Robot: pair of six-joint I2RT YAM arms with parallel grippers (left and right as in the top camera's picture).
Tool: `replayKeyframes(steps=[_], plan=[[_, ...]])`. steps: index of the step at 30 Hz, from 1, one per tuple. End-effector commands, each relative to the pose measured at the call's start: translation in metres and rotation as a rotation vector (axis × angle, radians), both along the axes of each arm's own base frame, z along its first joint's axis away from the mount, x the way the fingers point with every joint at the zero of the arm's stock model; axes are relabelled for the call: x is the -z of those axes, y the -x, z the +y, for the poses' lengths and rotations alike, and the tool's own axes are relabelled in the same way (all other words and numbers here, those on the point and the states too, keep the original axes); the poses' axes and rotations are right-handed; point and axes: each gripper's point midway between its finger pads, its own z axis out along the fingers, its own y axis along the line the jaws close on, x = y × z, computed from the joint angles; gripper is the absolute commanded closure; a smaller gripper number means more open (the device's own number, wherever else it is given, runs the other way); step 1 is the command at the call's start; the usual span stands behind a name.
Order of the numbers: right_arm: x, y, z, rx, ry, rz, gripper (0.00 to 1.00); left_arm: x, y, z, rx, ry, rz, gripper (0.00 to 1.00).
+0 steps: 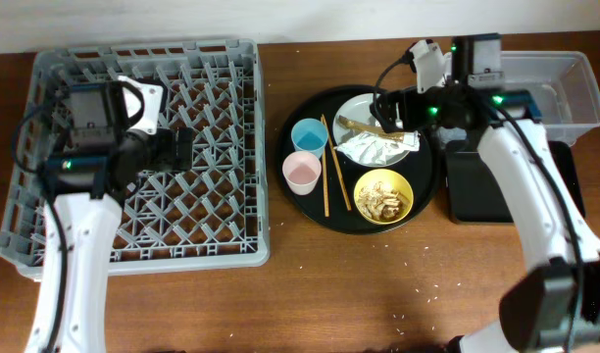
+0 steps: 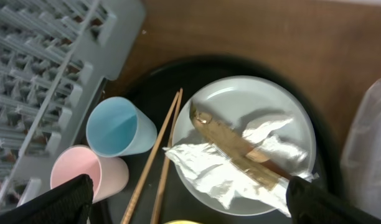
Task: Sort waste into correct bins and load items into the dishwasher rack
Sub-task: 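Grasp the napkin and scraps on the white plate with the right gripper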
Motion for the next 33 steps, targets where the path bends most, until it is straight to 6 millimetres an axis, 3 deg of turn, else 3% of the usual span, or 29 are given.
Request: replayKeyframes(steps=[1, 4, 7, 11, 17, 22, 24, 25, 26, 28, 29, 31, 33], plan=[[0.023, -0.014, -0.007, 0.25, -0.086, 0.136, 0.0, 0.016, -0.009, 0.001, -0.004, 0.014, 0.047, 0.01], [0.042, -0.013, -0.026, 0.712, -0.068, 0.219, 0.04, 0.031, -0.013, 0.001, -0.004, 0.015, 0.087, 0.01], [0.049, -0.009, -0.005, 0.903, -0.103, 0.221, 0.09, 0.034, -0.013, 0.001, -0.004, 0.016, 0.095, 0.01], [0.089, -0.015, 0.014, 1.008, -0.103, 0.254, 0.13, 0.034, -0.013, 0.001, -0.004, 0.015, 0.095, 0.01], [0.134, -0.037, -0.001, 1.06, -0.096, 0.273, 0.16, 0.034, -0.013, 0.001, -0.004, 0.016, 0.094, 0.01], [0.179, -0.033, -0.006, 1.07, -0.045, 0.353, 0.2, 0.034, -0.013, 0.001, -0.004, 0.015, 0.095, 0.01], [0.19, -0.032, -0.006, 1.073, -0.03, 0.369, 0.36, 0.034, -0.013, 0.001, -0.004, 0.015, 0.094, 0.01], [0.191, -0.031, -0.007, 1.074, -0.027, 0.371, 0.45, 0.034, -0.013, 0.001, -0.004, 0.015, 0.095, 0.01], [0.192, -0.031, -0.007, 1.071, -0.024, 0.371, 0.64, 0.034, -0.013, 0.001, -0.004, 0.015, 0.095, 0.01], [0.192, -0.031, -0.007, 1.041, -0.001, 0.364, 0.88, 0.034, -0.013, 0.001, -0.004, 0.015, 0.095, 0.0], [0.192, -0.031, -0.007, 1.013, 0.016, 0.363, 0.96, 0.034, -0.013, 0.001, -0.004, 0.015, 0.095, 0.01], [0.162, -0.039, -0.008, 0.853, 0.091, 0.294, 0.96, 0.034, -0.013, 0.001, -0.004, 0.015, 0.095, 0.0], [0.115, -0.045, -0.012, 0.765, 0.115, 0.215, 0.96, 0.034, -0.013, 0.001, -0.004, 0.016, 0.095, 0.01]])
